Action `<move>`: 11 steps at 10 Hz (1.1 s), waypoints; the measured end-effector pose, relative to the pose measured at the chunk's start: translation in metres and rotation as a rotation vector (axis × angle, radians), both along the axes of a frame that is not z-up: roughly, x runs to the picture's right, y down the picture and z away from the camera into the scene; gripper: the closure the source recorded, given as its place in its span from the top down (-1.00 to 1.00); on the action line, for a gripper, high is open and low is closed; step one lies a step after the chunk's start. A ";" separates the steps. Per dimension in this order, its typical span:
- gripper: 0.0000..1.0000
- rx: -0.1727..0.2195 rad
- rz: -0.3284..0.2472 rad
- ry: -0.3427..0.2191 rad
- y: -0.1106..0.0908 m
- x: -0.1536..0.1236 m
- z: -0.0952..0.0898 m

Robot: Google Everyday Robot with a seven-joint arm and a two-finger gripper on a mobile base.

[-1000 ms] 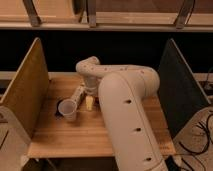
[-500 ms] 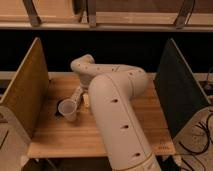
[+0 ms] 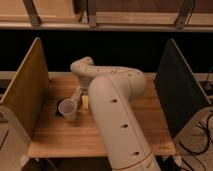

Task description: Drag the ceramic bowl in a circle

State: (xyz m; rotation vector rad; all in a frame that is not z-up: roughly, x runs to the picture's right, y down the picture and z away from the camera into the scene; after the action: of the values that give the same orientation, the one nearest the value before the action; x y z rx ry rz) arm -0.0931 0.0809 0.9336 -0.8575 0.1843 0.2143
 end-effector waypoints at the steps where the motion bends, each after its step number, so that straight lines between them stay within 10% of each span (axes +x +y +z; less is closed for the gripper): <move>1: 0.51 0.010 0.003 0.004 -0.003 0.003 0.001; 8: -0.89 0.045 0.022 -0.047 -0.001 0.004 0.001; 11: -1.00 0.074 0.024 -0.044 -0.009 0.011 -0.003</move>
State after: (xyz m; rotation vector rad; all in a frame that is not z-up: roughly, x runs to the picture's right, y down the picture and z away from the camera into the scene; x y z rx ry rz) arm -0.0820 0.0724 0.9307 -0.7909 0.1248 0.2231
